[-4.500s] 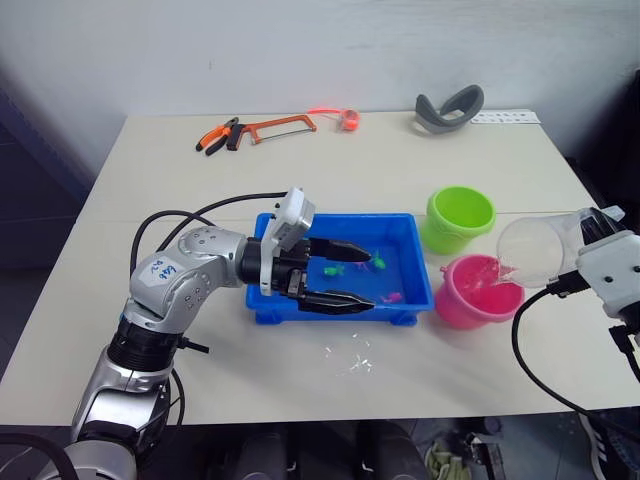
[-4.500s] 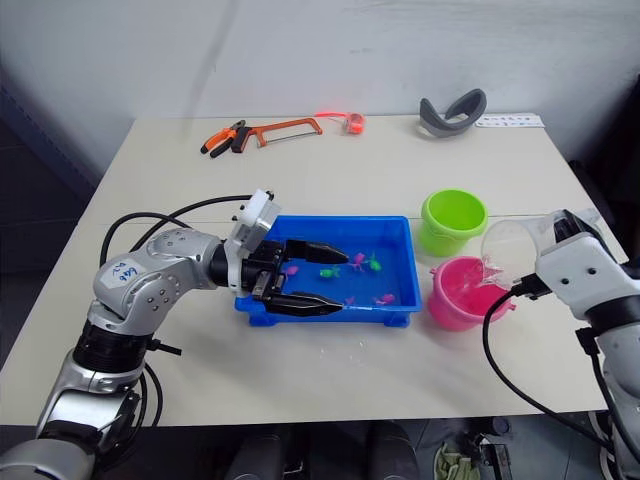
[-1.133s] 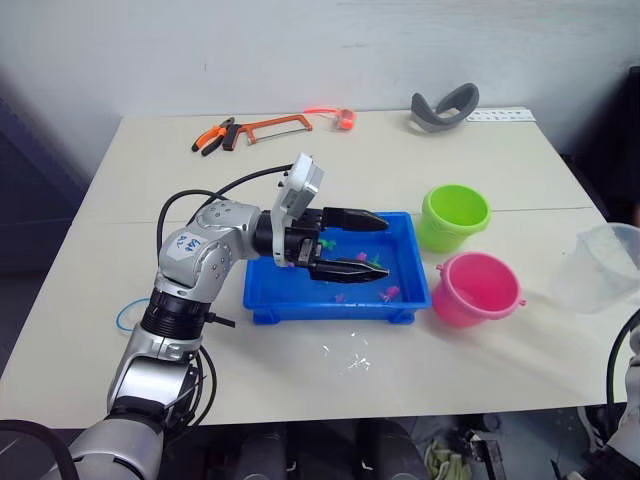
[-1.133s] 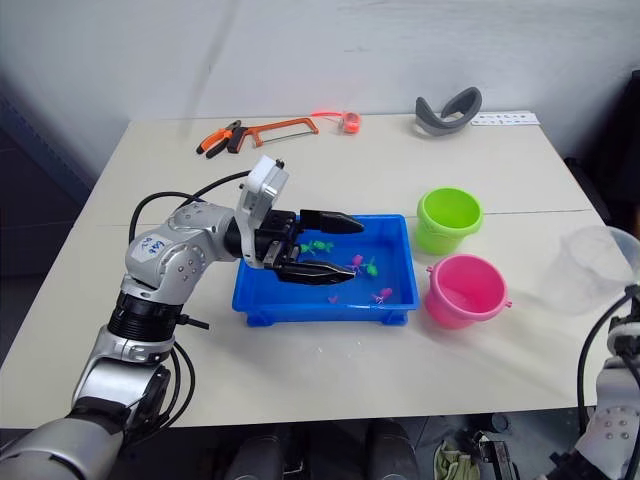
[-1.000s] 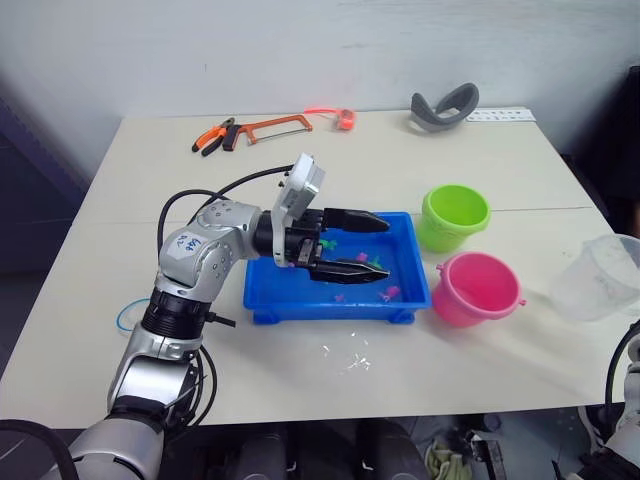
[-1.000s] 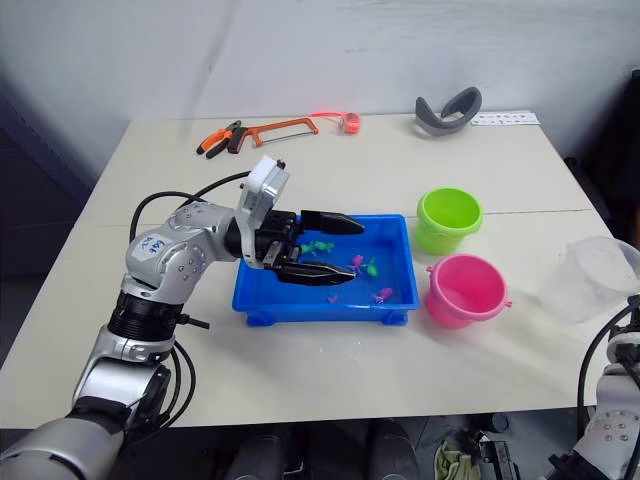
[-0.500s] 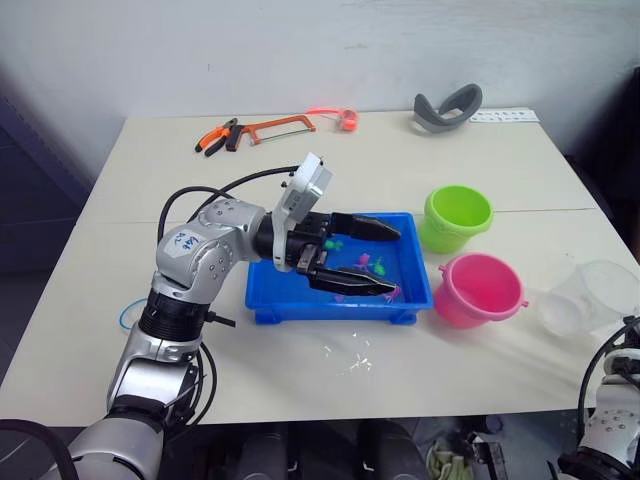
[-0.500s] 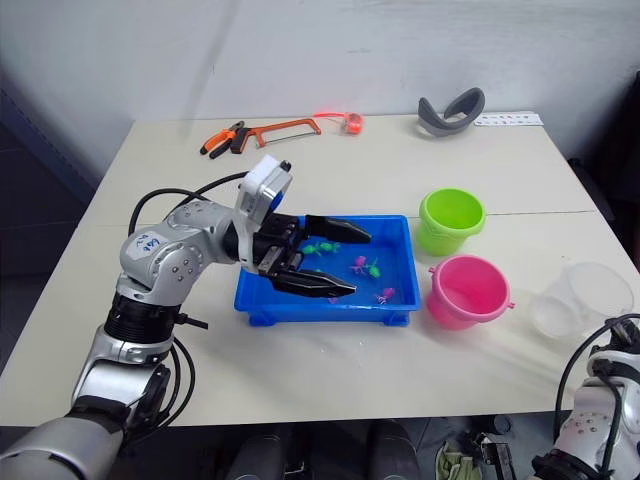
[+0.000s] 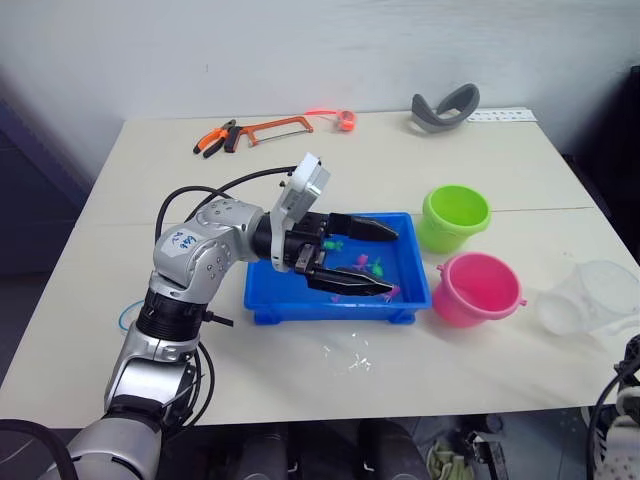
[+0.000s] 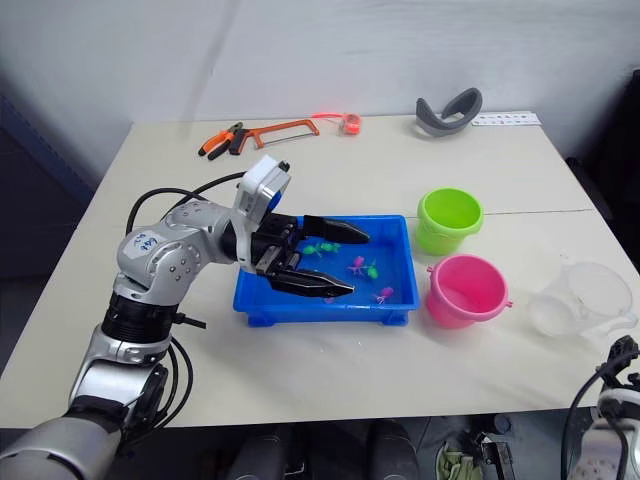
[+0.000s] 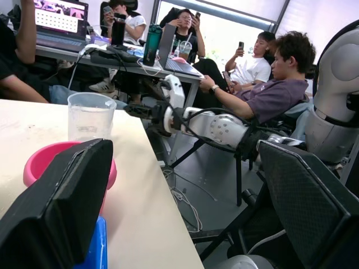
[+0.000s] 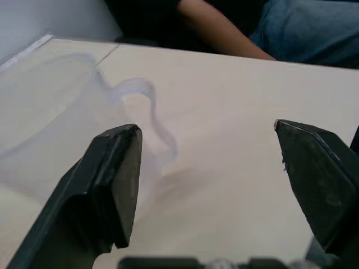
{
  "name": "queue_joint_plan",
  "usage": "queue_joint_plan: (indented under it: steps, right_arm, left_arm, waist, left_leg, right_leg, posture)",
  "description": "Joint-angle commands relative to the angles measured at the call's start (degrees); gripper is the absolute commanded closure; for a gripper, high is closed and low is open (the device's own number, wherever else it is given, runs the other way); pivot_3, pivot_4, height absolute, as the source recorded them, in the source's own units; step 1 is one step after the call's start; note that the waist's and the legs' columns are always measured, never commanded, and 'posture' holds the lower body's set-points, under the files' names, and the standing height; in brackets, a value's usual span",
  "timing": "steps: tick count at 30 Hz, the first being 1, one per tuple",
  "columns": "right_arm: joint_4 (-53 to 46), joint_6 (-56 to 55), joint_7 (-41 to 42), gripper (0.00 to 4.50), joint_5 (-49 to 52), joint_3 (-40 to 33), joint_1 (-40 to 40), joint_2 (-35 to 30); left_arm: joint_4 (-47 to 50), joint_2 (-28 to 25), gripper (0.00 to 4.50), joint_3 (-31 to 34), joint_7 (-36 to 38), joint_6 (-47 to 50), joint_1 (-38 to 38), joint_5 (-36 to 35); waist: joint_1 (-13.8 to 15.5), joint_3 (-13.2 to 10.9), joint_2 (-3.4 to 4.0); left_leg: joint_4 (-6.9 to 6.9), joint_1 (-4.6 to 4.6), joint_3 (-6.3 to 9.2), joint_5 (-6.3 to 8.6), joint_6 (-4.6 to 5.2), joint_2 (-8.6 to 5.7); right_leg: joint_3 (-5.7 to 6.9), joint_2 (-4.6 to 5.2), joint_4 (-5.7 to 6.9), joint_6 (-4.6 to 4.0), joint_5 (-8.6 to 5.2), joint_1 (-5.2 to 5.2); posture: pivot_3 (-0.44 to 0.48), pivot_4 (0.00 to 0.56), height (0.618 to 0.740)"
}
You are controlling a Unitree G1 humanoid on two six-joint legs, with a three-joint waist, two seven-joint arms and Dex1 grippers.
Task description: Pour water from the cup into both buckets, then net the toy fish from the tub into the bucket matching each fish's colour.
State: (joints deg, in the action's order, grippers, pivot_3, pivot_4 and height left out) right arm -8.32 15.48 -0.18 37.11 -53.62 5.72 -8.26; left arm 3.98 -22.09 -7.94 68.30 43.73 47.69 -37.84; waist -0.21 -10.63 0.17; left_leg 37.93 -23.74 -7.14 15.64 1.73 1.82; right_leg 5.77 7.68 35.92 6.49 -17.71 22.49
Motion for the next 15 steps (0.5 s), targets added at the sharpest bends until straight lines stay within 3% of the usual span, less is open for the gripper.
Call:
queue_joint_plan:
  steps: [1, 3, 5, 6, 10, 15]
  right_arm:
    - [-34.27, 4.70, 4.09, 0.63, 1.45, -0.68, 18.86, -4.65]
    - [-38.69, 8.46, 1.27, 0.63, 8.18, -2.82, 18.83, -8.93]
    - [-40.39, 10.89, -0.22, 0.06, 15.01, -3.72, 17.72, -12.39]
    - [-40.78, 11.09, 0.02, 0.06, 18.00, -3.32, 17.58, -13.85]
    - [-41.40, 12.74, 3.83, 0.06, 24.92, -1.02, 17.64, -19.83]
    - [-36.77, 19.97, 14.14, 0.06, 34.08, 6.65, 11.08, -37.27]
  left_arm:
    - [1.43, -0.74, 0.00, 1.71, -2.83, -0.21, -2.77, 0.02]
    - [1.77, -1.84, 0.00, 2.24, -3.24, 0.24, -4.13, 0.02]
    - [2.08, -2.83, 0.00, 2.65, -3.33, 0.60, -4.98, 0.01]
    - [2.22, -3.31, 0.00, 2.79, -3.32, 0.61, -5.35, 0.04]
    - [2.86, -4.94, 0.00, 3.55, -4.23, 0.85, -6.80, -0.11]
    - [5.15, -8.69, 0.00, 6.70, -7.55, 2.00, -11.25, -0.14]
  waist:
    - [0.55, 0.04, 0.27]
    - [1.13, 0.08, 0.33]
    - [2.01, 0.11, 0.39]
    - [1.78, 0.09, 0.32]
    - [1.59, 0.05, -0.19]
    - [1.04, -0.02, -0.31]
  left_leg:
    - [-0.09, 0.11, -0.02, 0.01, -0.01, 0.02]
    - [-0.31, 0.16, 0.09, 0.00, -0.12, 0.01]
    - [-0.60, 0.22, 0.10, -0.02, -0.17, -0.04]
    - [-0.79, 0.20, 0.17, -0.01, -0.24, -0.09]
    - [-0.75, 0.16, 0.10, 0.16, -0.24, -0.06]
    - [-0.54, 0.61, 0.08, 0.19, 0.19, 0.00]
  right_leg:
    - [-0.04, 0.00, 0.03, -0.08, -0.05, -0.01]
    - [0.03, -0.02, 0.00, -0.14, -0.13, -0.04]
    - [0.07, -0.01, -0.03, -0.15, -0.24, -0.03]
    - [0.11, -0.01, -0.01, -0.11, -0.38, -0.02]
    - [0.08, -0.08, -0.11, -0.08, -0.45, -0.03]
    - [-0.02, 0.02, -0.07, -0.22, -0.18, -0.37]
  posture:
    - [0.000, 0.150, 0.740]
    - [0.000, 0.150, 0.740]
    - [0.000, 0.150, 0.740]
    - [0.000, 0.150, 0.740]
    - [0.000, 0.150, 0.740]
    - [0.000, 0.150, 0.740]
